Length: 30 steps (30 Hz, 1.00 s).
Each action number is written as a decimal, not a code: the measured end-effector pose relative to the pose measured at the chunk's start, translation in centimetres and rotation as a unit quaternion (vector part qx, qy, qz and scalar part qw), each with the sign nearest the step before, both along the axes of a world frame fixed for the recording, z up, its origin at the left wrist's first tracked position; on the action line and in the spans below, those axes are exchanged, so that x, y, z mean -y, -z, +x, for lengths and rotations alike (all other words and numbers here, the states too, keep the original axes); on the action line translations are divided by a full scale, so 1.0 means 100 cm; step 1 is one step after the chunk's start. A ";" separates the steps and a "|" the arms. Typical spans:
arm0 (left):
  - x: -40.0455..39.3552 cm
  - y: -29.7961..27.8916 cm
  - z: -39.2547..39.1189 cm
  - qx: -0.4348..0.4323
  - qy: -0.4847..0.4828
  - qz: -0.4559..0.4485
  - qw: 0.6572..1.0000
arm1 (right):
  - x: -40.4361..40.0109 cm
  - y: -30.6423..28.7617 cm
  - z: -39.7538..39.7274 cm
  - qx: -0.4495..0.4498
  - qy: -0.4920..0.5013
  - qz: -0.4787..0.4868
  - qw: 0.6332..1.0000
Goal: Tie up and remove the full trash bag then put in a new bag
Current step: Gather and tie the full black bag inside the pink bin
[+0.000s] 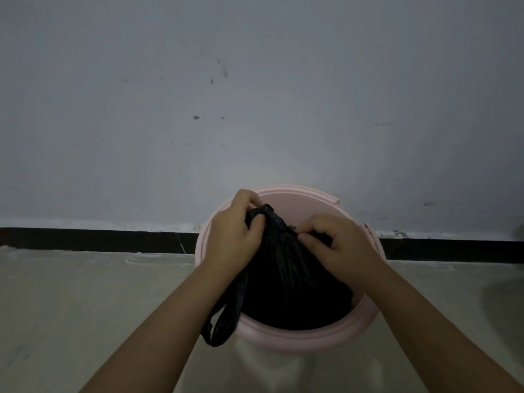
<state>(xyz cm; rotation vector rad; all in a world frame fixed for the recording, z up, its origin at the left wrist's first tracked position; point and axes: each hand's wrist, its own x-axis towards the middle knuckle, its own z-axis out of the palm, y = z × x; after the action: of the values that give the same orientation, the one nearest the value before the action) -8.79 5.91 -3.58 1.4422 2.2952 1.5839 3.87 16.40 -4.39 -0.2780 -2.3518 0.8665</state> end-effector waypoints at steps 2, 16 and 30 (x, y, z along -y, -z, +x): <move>-0.001 0.000 -0.001 0.155 0.064 0.012 0.986 | 0.001 0.003 0.001 0.000 0.009 0.005 1.000; -0.006 0.009 0.011 0.144 0.142 0.061 0.977 | -0.006 0.006 0.007 0.032 0.039 -0.196 0.979; -0.007 0.025 0.013 0.099 0.082 0.045 0.991 | -0.009 0.007 0.016 0.119 -0.057 -0.205 0.970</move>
<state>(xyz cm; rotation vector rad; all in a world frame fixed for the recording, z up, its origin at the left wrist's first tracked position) -7.48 6.58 -6.05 1.3783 1.9686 1.7161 5.45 17.28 -5.07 -0.4380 -2.4040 1.4495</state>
